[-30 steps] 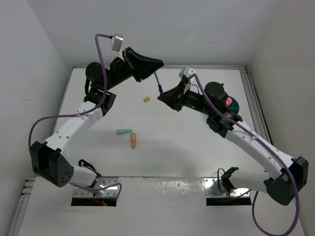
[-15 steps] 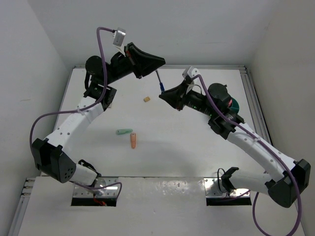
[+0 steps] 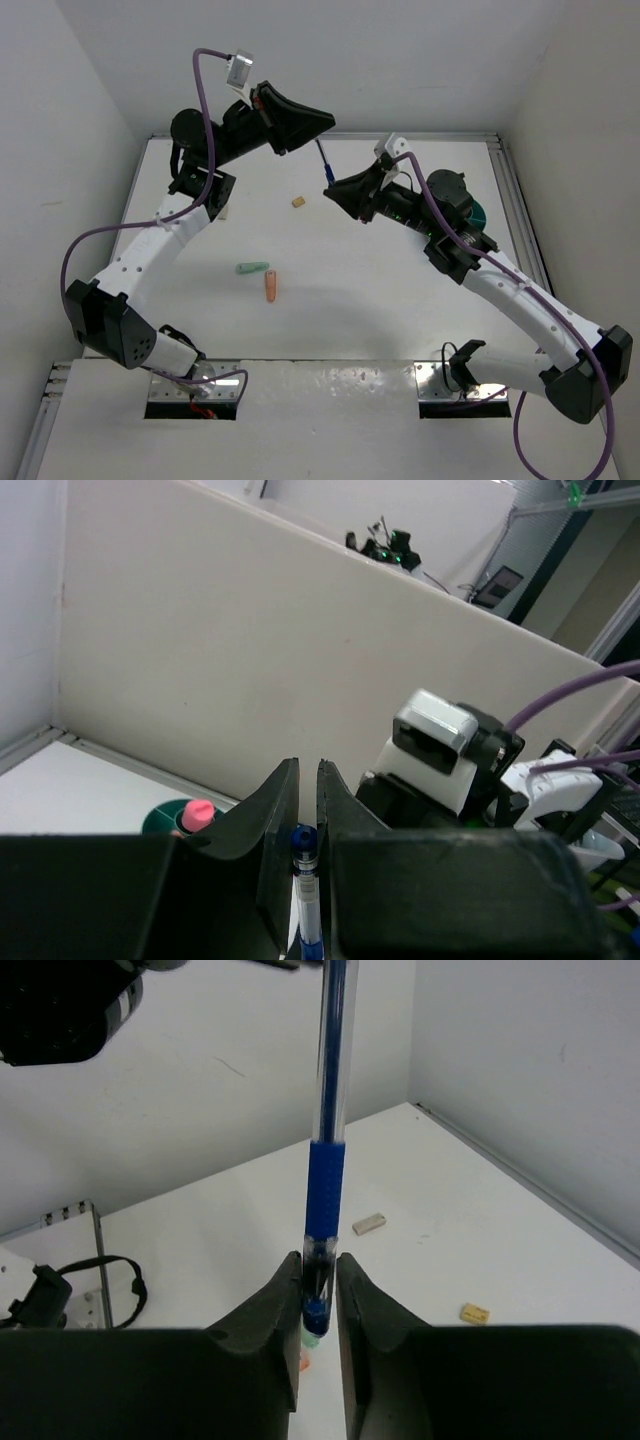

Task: Sort the stationery into containers
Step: Close the pen cap on the pen.

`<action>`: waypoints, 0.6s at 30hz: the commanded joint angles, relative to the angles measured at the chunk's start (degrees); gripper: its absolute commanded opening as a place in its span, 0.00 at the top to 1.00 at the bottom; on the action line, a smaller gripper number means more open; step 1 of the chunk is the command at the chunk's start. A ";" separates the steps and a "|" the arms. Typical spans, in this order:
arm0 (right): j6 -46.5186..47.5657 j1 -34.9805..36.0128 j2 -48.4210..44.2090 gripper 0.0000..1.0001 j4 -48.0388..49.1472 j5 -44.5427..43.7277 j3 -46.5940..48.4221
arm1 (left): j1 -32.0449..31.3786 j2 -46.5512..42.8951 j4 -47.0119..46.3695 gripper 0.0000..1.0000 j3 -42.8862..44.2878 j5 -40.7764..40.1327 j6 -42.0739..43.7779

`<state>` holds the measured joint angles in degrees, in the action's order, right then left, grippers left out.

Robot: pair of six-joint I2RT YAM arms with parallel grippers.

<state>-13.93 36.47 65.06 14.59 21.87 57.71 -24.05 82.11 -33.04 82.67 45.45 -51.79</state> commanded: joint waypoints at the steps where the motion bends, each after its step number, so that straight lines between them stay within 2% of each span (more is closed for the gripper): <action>1: 0.40 -0.08 -2.22 0.80 10.37 -0.42 2.40 | 0.06 1.13 2.10 1.00 0.21 4.21 -1.03; 2: 0.40 -0.08 -2.22 0.64 10.37 -0.51 2.40 | -0.11 1.13 1.84 1.00 0.12 4.21 -1.21; 3: 0.40 -0.08 -2.04 0.55 10.28 -0.68 2.58 | -0.12 1.04 1.75 1.00 0.12 4.38 -1.21; 5: 0.31 -0.17 -1.95 0.40 9.32 -0.86 2.84 | -0.12 0.87 1.31 1.00 0.03 4.38 -1.65; 7: 0.31 -0.08 -1.86 0.32 8.88 -1.21 2.84 | -0.12 1.13 1.05 1.00 0.03 4.47 -1.74; 9: 0.57 -0.26 -1.95 0.30 8.00 -1.21 2.76 | -0.12 1.04 0.70 1.00 0.12 4.38 -2.00; 18: 2.68 -0.43 -3.71 0.30 1.94 1.33 0.12 | 1.20 1.48 0.34 1.00 1.44 4.65 -2.09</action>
<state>-12.97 36.23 63.48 17.34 21.63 58.08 -23.81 83.92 -30.46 82.35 48.99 -53.28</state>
